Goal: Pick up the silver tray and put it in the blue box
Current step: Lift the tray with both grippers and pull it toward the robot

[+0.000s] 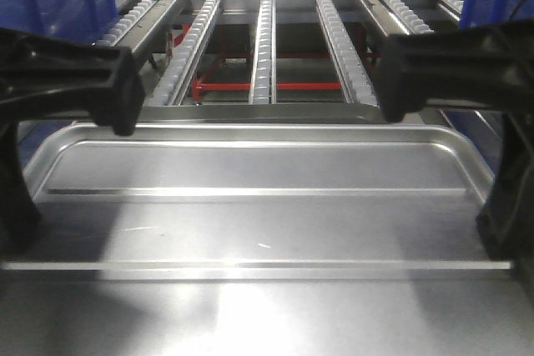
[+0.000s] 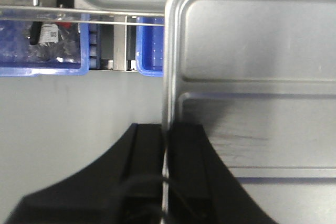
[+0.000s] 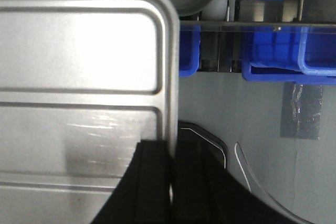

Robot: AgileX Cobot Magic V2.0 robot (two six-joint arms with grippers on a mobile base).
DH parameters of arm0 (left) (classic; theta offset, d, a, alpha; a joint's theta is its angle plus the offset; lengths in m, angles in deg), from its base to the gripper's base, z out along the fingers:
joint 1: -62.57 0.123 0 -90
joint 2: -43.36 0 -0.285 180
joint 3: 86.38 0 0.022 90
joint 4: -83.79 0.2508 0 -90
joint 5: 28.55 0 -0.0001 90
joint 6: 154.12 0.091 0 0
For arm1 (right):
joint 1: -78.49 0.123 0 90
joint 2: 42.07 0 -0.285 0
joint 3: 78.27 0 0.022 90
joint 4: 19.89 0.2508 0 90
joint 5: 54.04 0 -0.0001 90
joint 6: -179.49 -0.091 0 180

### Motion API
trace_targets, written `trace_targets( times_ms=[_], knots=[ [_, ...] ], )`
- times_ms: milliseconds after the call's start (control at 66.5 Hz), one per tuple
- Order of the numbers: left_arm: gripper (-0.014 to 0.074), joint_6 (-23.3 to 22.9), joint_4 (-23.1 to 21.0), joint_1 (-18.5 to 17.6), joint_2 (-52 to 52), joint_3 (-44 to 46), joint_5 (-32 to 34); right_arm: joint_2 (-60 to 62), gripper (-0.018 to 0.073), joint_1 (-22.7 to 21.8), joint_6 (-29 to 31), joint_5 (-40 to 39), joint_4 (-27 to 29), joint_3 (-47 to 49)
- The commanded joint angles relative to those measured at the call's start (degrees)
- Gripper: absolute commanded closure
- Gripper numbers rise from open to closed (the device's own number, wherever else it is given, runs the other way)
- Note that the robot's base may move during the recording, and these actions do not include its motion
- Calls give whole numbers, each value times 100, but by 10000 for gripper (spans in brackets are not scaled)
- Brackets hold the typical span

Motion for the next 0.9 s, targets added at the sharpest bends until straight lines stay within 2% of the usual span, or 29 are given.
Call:
trace_targets(
  times_ms=[0, 90, 286, 511, 662, 888],
  knots=[
    [610, 571, -149, 162, -145, 168, 649, 153, 505, 49, 9, -412, -160, 170],
    [610, 900, -297, 345, -145, 168, 625, 153, 505, 49, 9, -447, -152, 170],
    [610, 913, -374, 418, -145, 168, 639, 153, 505, 39, 9, -480, -129, 170],
    [610, 478, -309, 418, -145, 168, 606, 153, 505, 40, -84, -475, -135, 170],
    [610, 175, -74, 418, -145, 168, 606, 153, 505, 40, -275, -441, -192, 170],
    [610, 165, -35, 418, -145, 168, 591, 153, 505, 40, -275, -441, -260, 170]
  ],
)
